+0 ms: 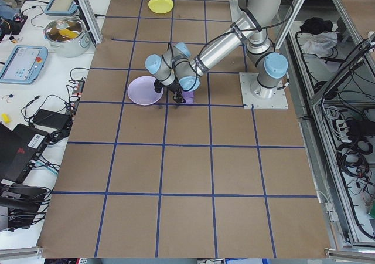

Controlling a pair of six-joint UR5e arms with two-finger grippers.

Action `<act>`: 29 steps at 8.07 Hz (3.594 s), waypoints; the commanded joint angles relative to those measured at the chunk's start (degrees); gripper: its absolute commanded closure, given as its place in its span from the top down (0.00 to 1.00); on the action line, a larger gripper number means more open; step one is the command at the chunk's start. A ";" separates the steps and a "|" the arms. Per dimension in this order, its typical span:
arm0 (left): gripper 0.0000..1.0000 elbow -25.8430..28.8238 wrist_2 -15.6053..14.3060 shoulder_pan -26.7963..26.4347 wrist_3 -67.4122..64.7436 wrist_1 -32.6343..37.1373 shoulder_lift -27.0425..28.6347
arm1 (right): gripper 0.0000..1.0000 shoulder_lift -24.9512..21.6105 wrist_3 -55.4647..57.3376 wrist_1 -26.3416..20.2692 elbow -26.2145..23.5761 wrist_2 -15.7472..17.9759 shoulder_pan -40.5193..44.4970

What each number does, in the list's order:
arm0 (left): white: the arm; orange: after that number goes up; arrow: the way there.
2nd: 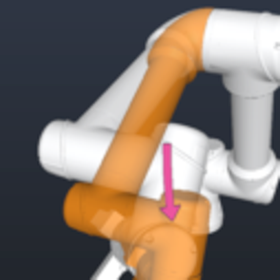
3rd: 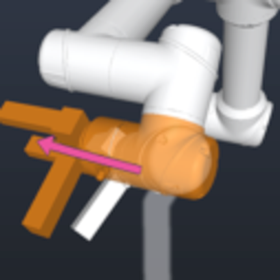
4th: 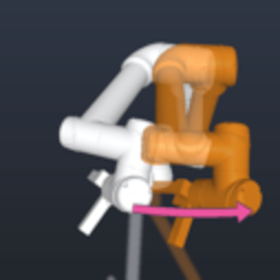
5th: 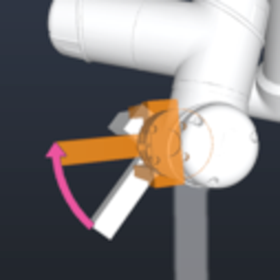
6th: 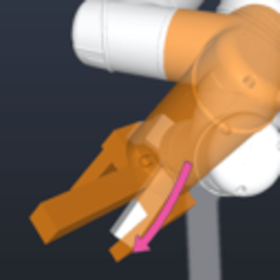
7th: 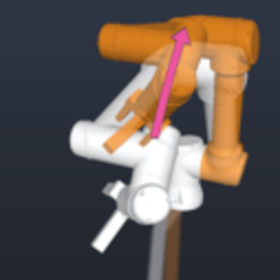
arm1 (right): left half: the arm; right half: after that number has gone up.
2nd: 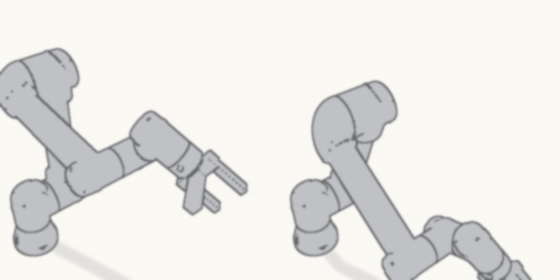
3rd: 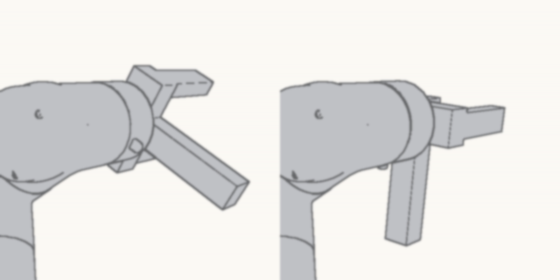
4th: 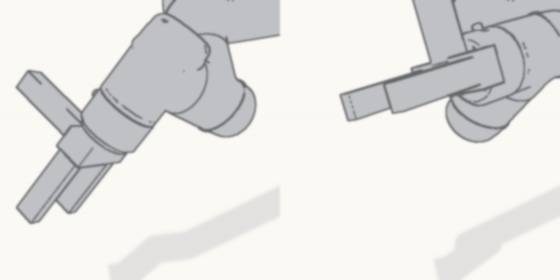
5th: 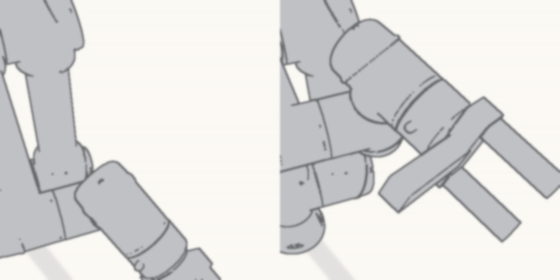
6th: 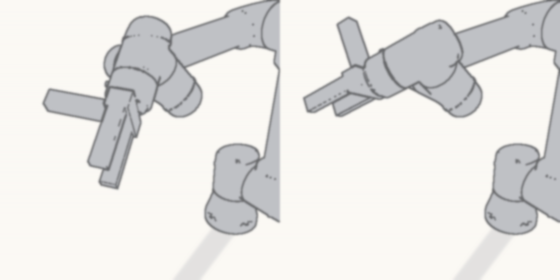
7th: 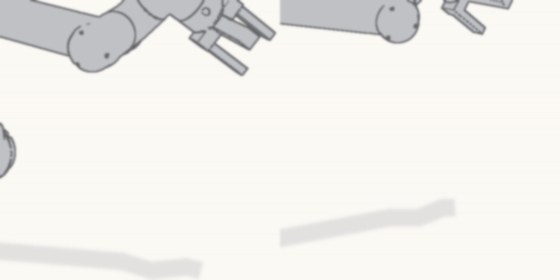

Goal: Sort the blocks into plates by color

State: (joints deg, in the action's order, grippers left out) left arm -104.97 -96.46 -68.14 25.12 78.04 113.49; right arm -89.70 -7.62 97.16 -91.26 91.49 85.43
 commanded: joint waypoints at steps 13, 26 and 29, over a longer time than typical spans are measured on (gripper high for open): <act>0.07 32.89 4.96 -7.45 -0.42 7.23 11.04 | 1.00 0.05 -0.11 0.05 -0.15 0.45 0.00; 0.92 31.67 4.88 -17.34 -20.20 -0.44 7.90 | 1.00 0.05 -0.20 0.05 -0.15 0.27 0.00; 0.94 22.83 8.45 -16.70 -26.84 -0.53 3.87 | 1.00 0.05 -0.28 0.22 0.03 0.01 0.00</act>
State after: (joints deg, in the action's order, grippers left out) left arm -76.03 -91.20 -85.94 3.61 77.13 120.41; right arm -89.65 -7.86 97.22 -91.30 91.65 85.43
